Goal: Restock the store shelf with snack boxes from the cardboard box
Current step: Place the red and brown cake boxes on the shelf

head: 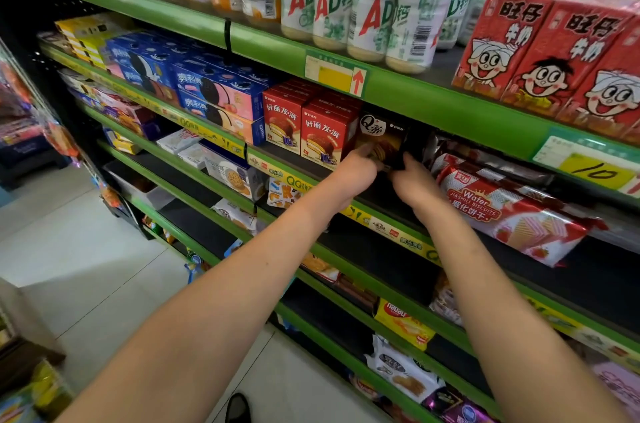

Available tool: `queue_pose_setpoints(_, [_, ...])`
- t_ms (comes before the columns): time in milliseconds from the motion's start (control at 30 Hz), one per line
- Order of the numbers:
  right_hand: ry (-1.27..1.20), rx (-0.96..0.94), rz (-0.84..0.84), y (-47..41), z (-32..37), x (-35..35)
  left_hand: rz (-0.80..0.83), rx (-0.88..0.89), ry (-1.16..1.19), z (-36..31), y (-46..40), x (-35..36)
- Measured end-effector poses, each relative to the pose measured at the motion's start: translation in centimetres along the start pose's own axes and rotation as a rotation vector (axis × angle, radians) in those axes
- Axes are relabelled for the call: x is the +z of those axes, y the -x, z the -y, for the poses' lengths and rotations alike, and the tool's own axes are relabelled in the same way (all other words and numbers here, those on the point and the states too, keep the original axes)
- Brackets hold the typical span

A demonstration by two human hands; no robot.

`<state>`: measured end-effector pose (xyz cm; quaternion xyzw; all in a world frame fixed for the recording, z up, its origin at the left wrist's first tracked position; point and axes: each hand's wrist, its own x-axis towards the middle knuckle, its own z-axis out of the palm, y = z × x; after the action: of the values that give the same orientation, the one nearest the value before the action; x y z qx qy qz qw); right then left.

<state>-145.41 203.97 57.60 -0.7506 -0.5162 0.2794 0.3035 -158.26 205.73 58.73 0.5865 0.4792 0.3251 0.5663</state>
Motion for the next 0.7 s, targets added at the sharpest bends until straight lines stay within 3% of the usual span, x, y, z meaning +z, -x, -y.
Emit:
queue_pose_setpoints(300, [-0.222,-0.061,-0.043,4.6,-0.4,-0.5,0.051,0.082,0.229,1.0,3.9,-3.0])
queue_pose_setpoints(467, [-0.289,-0.179,0.002,8.7,1.4,1.3,-0.047,0.076,0.245,4.2,8.5,-8.0])
queue_pose_setpoints(700, [-0.126,-0.312,0.414,11.8,7.3,12.2,-0.426,-0.15,0.333,13.8,16.6,-18.5])
